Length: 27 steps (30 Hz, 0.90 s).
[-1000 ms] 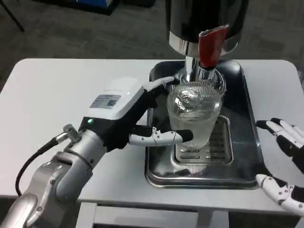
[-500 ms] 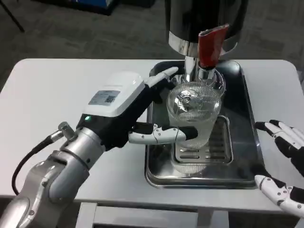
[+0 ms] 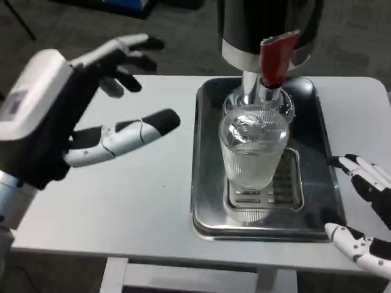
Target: Grasp the cup under the faucet to collect the drink, then remove the cup.
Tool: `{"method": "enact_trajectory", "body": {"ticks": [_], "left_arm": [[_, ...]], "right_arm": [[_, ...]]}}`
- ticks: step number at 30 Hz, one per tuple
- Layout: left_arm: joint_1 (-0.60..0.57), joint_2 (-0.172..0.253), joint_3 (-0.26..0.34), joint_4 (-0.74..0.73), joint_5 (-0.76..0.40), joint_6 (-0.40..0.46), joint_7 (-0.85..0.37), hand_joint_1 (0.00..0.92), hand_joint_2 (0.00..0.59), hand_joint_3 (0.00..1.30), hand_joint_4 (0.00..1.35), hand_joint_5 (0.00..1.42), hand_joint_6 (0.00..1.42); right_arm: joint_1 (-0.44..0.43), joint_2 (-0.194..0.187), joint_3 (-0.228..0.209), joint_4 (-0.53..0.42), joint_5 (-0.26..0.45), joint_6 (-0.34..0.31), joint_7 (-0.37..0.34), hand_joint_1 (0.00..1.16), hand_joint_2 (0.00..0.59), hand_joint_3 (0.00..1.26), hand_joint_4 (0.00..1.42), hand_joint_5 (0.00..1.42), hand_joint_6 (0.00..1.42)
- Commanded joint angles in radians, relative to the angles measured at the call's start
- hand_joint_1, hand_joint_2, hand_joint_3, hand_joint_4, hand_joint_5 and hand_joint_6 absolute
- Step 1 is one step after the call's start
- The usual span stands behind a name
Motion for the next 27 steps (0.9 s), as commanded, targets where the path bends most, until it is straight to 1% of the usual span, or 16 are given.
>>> {"method": "enact_trajectory", "body": {"ticks": [1,4,5,8,11,17,21,24,27], "left_arm": [[-0.084,0.012,0.023,-0.005,-0.103,0.019,-0.042,0.092,0.115,0.36,0.43,0.57,0.69],[-0.213,0.019,0.0,0.064,-0.26,0.07,-0.144,0.074,0.135,0.39,0.47,0.61,0.71],[-0.245,0.01,-0.006,0.082,-0.301,0.086,-0.166,0.064,0.144,0.4,0.47,0.6,0.69],[-0.319,-0.002,-0.027,0.118,-0.375,0.106,-0.22,0.035,0.153,0.42,0.46,0.56,0.53],[-0.405,-0.009,-0.061,0.127,-0.437,0.143,-0.281,0.018,0.158,0.4,0.42,0.51,0.44],[-0.484,-0.034,-0.1,0.116,-0.496,0.202,-0.335,0.0,0.158,0.37,0.36,0.46,0.4],[-0.509,-0.043,-0.123,0.128,-0.487,0.23,-0.355,0.0,0.151,0.36,0.34,0.44,0.37],[-0.521,-0.054,-0.144,0.155,-0.468,0.228,-0.365,0.0,0.15,0.35,0.31,0.41,0.35],[-0.527,-0.058,-0.152,0.17,-0.462,0.233,-0.375,0.0,0.15,0.33,0.29,0.39,0.33]], "right_arm": [[0.001,0.003,0.024,-0.01,-0.009,0.004,-0.012,0.37,0.486,0.07,0.0,0.0,0.03],[-0.005,0.004,0.038,-0.013,-0.015,0.006,-0.012,0.36,0.489,0.07,0.0,0.0,0.03],[-0.005,0.004,0.041,-0.015,-0.016,0.007,-0.013,0.36,0.49,0.07,0.0,0.0,0.03],[-0.003,0.005,0.047,-0.02,-0.019,0.009,-0.015,0.36,0.491,0.07,0.0,0.0,0.03],[-0.001,0.006,0.05,-0.022,-0.021,0.011,-0.018,0.36,0.492,0.07,0.0,0.0,0.03],[0.009,0.008,0.047,-0.03,-0.024,0.014,-0.021,0.35,0.493,0.07,0.0,0.0,0.03],[0.014,0.008,0.041,-0.031,-0.021,0.016,-0.021,0.35,0.493,0.08,0.0,0.0,0.03],[0.016,0.008,0.037,-0.031,-0.018,0.016,-0.022,0.35,0.493,0.08,0.0,0.0,0.03],[0.018,0.009,0.035,-0.03,-0.014,0.016,-0.023,0.35,0.493,0.08,0.0,0.0,0.03]]}}
